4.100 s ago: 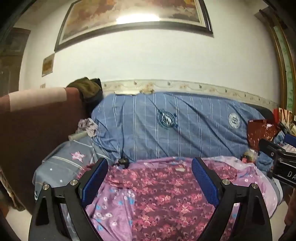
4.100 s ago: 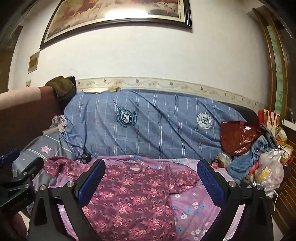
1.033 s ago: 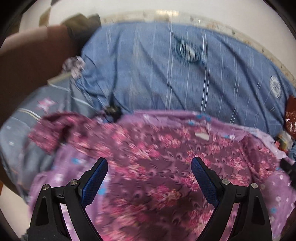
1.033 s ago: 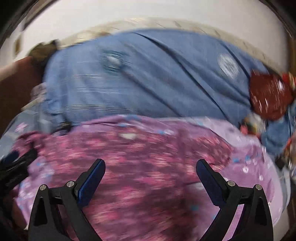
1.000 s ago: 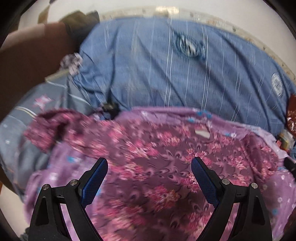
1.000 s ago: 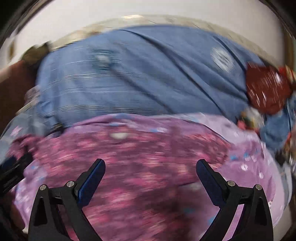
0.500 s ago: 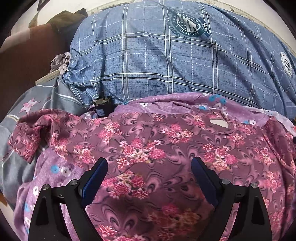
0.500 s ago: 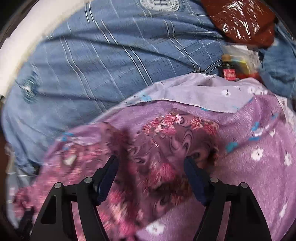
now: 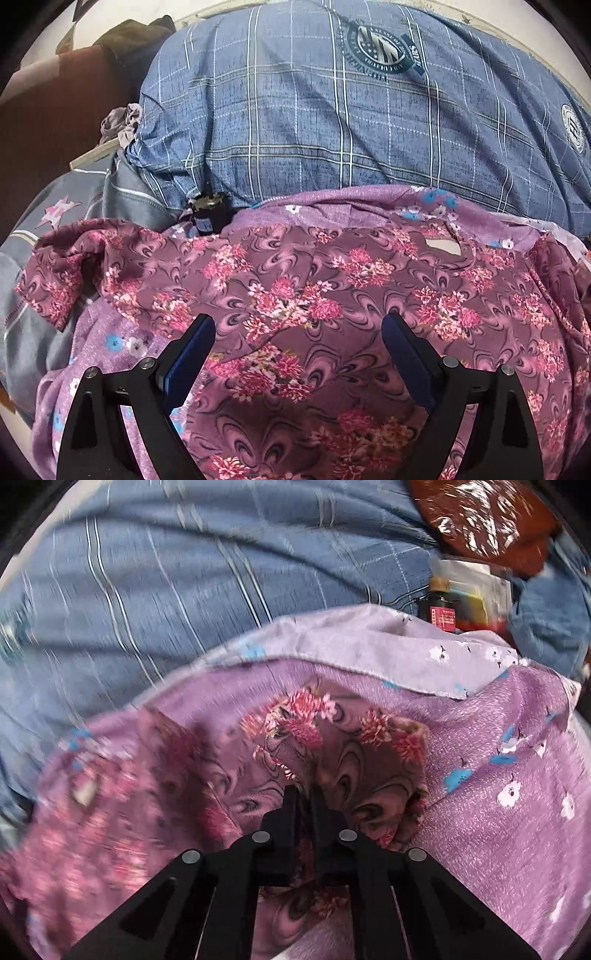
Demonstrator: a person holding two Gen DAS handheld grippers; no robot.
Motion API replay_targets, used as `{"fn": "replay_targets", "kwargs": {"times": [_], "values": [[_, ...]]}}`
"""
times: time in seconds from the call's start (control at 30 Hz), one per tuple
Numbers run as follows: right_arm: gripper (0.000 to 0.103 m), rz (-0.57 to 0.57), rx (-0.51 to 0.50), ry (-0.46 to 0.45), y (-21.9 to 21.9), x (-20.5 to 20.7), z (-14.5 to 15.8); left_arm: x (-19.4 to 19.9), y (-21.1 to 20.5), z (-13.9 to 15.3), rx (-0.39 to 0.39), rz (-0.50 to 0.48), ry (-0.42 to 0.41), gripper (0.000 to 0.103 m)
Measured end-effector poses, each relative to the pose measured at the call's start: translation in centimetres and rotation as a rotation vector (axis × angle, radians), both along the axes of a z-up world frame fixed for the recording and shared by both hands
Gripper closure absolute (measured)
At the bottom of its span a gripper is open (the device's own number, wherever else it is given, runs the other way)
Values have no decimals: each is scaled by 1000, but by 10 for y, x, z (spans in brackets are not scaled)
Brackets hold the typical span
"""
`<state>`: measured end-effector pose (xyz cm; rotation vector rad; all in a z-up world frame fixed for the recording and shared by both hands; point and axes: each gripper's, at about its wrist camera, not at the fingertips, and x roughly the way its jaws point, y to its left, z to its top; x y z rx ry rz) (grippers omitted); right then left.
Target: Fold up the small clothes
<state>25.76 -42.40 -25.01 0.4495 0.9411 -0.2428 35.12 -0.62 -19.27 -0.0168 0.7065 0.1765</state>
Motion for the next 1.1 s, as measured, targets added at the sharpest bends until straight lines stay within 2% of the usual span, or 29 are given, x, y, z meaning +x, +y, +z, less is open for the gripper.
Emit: {"fn": "replay_targets", "kwargs": {"times": [0.1, 0.2, 0.4, 0.5, 0.6, 0.67, 0.83, 0.87, 0.93, 0.97, 1.0, 1.03, 1.07, 1.1], "values": [[97, 13, 101, -105, -7, -14, 26, -4, 7, 3, -6, 15, -5, 12], [97, 72, 269, -222, -9, -27, 50, -5, 21, 10, -17, 56, -25, 11], [97, 253, 597, -378, 37, -30, 83, -8, 69, 23, -55, 206, -72, 12], [97, 348, 752, -397, 90, -17, 92, -10, 94, 27, -67, 289, -95, 12], [97, 411, 818, -375, 143, 2, 89, -13, 121, 30, -82, 372, -101, 12], [97, 443, 879, -351, 185, 19, 81, -15, 143, 31, -126, 427, -104, 12], [97, 496, 880, -246, 291, 50, 55, -14, 187, 29, -266, 545, -121, 12], [96, 507, 856, -229, 308, 51, 51, -15, 193, 29, -282, 556, -122, 12], [87, 512, 766, -187, 335, 54, 44, -15, 200, 27, -290, 564, -107, 12], [82, 506, 705, -160, 347, 55, 37, -13, 203, 27, -288, 562, -100, 12], [62, 515, 644, -121, 358, 58, 33, -12, 204, 26, -284, 557, -92, 12], [41, 529, 623, -85, 366, 59, 29, -11, 205, 26, -281, 552, -88, 12], [36, 536, 627, -67, 366, 56, 25, -11, 207, 26, -281, 550, -87, 12], [36, 543, 637, -58, 365, 54, 23, -10, 207, 26, -281, 551, -88, 12]]}}
